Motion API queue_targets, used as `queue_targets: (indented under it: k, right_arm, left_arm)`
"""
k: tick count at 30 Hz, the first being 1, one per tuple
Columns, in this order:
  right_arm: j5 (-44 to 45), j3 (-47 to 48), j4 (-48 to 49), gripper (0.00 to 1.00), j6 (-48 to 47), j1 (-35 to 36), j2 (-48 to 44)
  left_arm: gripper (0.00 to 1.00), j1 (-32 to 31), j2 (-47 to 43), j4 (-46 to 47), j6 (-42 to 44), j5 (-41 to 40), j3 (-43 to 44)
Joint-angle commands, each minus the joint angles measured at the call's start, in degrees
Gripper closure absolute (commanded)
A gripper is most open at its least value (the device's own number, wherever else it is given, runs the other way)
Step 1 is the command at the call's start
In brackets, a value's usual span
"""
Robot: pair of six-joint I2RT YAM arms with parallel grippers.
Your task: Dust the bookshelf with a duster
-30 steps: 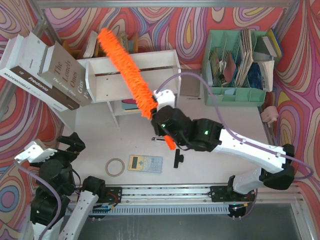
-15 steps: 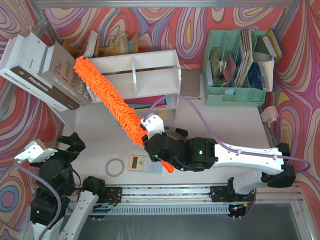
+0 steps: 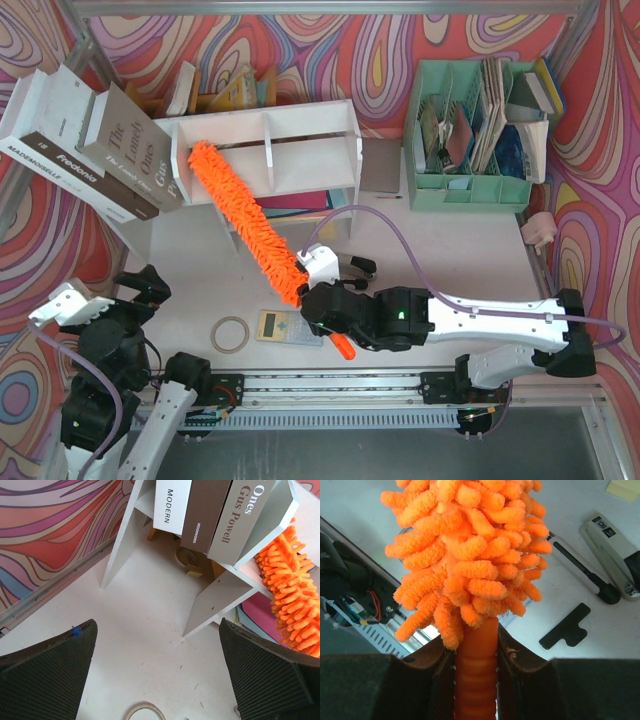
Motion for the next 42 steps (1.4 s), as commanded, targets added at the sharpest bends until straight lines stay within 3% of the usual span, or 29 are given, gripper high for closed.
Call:
queue_targets:
  k: [1,12,30,42]
  right_arm:
    - [-2.25,-0.70,6.12,1.00,-1.19,0.93,-0.67]
    - [3.09,-3.26,11.42,1.00,-4.67,1.72,-7.52]
    - [3.70,-3.44,6.69,1.00,-2.92,1.65,0.71]
    - [11.80,1.75,14.20,1.00,-7.30,1.57,-0.66]
  left_arm:
    - [0.01,0.20,-0.78,0.01,0.10,0.22,-0.69]
    - [0.01,0.21,-0.46,0.16,0.14,0.43,-0.71]
    - [0.02,0.20,0.08,0.20,0.19,0.47,-0.67]
    - [0.01,0.20,0.15,0.28,0.27,0.65,-0.71]
